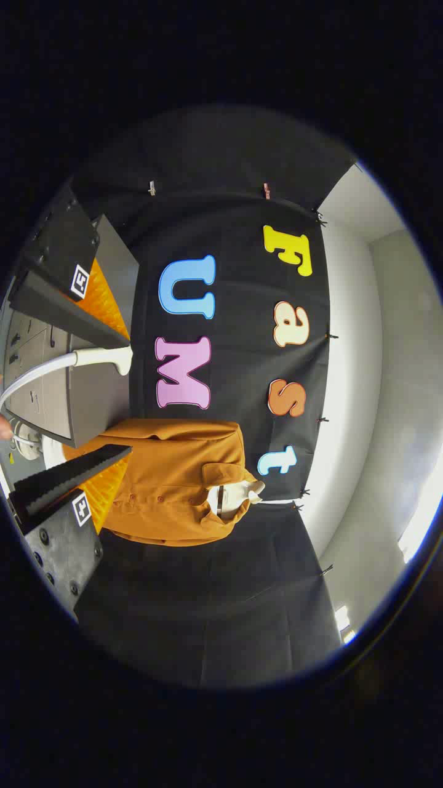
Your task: Iron the clothes twice with a garment steamer, once on the left side and once on the right side.
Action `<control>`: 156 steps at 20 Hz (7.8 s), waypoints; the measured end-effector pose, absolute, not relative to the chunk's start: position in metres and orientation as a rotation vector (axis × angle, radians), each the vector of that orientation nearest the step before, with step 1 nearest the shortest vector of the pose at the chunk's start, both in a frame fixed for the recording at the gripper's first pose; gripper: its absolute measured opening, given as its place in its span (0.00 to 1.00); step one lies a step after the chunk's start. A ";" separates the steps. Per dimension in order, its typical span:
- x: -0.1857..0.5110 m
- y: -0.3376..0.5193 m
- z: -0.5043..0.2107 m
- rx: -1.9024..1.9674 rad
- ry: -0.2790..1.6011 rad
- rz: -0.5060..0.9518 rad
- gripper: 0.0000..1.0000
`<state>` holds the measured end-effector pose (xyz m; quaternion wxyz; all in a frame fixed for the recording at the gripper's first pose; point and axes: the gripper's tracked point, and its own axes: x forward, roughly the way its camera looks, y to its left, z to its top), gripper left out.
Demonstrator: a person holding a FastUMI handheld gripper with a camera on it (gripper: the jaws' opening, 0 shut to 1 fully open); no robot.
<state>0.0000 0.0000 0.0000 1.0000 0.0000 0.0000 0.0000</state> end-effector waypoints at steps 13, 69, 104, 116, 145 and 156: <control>0.004 0.016 -0.008 -0.008 0.005 0.034 0.98; 0.127 -0.034 -0.087 0.120 0.294 0.172 0.17; 0.191 -0.192 -0.285 0.046 0.328 0.038 0.17; 0.158 -0.203 -0.386 0.042 0.553 0.018 0.17; 0.162 -0.379 -0.107 0.150 0.077 -0.122 0.17; 0.238 -0.381 -0.149 0.177 0.112 -0.048 0.17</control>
